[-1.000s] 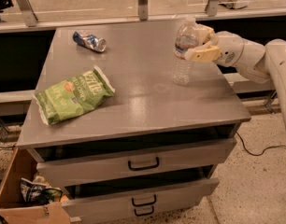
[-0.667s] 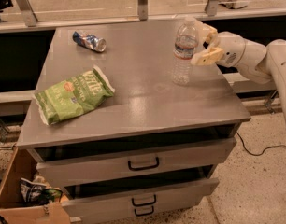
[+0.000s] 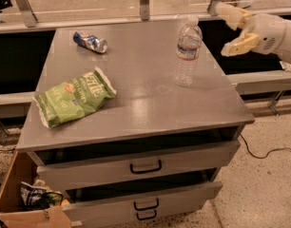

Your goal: Place water bottle upright

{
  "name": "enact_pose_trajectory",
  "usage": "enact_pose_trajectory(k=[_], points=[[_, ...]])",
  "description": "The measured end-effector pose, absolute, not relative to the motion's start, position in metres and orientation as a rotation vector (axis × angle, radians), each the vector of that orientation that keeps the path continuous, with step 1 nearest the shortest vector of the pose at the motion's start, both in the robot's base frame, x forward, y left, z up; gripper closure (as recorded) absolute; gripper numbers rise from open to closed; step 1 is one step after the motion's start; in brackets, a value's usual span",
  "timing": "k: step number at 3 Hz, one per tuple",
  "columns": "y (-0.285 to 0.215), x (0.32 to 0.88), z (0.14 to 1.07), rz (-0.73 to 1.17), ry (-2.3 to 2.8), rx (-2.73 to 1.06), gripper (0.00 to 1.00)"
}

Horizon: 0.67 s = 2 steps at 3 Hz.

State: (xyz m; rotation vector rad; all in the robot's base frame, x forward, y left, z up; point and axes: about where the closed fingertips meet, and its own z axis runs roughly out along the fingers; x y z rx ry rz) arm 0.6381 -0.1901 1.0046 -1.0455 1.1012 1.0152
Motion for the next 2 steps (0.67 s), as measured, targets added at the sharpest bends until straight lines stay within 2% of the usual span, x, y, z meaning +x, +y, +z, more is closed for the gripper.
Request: enact_pose_trajectory(k=[1,2], points=[[-0.2406,0.6196,1.0437,0.858,1.153,-1.068,0.0],[-0.2422,0.6218,1.0489,0.845,1.144,-1.065,0.0]])
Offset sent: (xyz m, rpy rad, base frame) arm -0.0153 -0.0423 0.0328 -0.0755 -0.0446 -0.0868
